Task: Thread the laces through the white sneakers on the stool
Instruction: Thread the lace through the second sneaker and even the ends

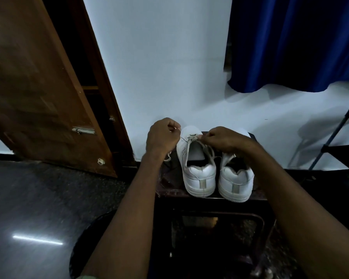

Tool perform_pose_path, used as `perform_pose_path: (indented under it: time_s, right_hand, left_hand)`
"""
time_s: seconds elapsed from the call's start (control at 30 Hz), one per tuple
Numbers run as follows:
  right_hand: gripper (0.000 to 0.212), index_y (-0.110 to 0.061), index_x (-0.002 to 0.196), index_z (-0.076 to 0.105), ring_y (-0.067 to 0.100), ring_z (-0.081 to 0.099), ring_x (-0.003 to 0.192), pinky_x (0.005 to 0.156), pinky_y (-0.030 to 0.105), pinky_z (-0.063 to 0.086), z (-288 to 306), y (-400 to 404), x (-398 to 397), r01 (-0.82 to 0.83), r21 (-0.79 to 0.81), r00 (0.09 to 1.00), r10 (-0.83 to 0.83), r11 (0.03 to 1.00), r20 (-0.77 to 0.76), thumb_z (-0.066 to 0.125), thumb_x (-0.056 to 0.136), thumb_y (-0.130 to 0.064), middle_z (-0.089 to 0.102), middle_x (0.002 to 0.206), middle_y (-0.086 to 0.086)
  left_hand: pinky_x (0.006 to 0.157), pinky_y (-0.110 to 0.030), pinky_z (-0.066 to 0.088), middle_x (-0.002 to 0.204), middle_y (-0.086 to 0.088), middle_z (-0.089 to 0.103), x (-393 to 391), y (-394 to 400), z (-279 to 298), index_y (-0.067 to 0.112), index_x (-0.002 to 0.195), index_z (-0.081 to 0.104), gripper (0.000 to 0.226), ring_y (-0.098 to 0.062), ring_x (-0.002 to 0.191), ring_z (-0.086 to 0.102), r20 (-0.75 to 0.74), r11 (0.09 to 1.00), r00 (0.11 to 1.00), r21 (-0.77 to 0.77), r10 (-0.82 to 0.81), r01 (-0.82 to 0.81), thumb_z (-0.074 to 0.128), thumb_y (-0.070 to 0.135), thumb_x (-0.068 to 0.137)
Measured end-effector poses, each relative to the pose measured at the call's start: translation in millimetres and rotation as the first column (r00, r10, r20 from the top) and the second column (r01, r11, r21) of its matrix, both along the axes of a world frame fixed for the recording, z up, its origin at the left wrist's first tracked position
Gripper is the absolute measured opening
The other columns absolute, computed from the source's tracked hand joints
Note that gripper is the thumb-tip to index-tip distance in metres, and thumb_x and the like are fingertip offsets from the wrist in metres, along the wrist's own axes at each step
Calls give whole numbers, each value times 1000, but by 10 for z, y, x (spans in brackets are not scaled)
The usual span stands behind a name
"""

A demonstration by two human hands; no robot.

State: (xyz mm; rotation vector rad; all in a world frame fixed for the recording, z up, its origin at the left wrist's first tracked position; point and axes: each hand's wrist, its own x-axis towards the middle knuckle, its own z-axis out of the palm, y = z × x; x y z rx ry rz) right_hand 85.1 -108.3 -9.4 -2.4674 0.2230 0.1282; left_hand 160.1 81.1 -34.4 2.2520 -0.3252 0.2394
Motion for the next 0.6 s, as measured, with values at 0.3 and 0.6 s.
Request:
perform_pose_path:
  time_s: [0.3,0.6]
  right_hand:
    - [20,-4,113,70,17,67,69,56,21,55,212,-18,-45,28,825,970,-214,565,114,57,100,3,74,81,8]
    - [29,5,117,73,17,75,89,73,16,60,196,-59,-30,-14,970,913,-392,243,112,65,91,12,78,107,15]
  left_hand:
    - [70,-35,56,72,12,72,-197,-241,116,27,83,76,40,-8,71,69,175,970,964,-102,-200,220,56,58,99]
    - [78,-30,47,83,5,78,-336,-334,277,21,80,77,53,-6,77,68,-214,840,850,-391,-480,376,48,58,105]
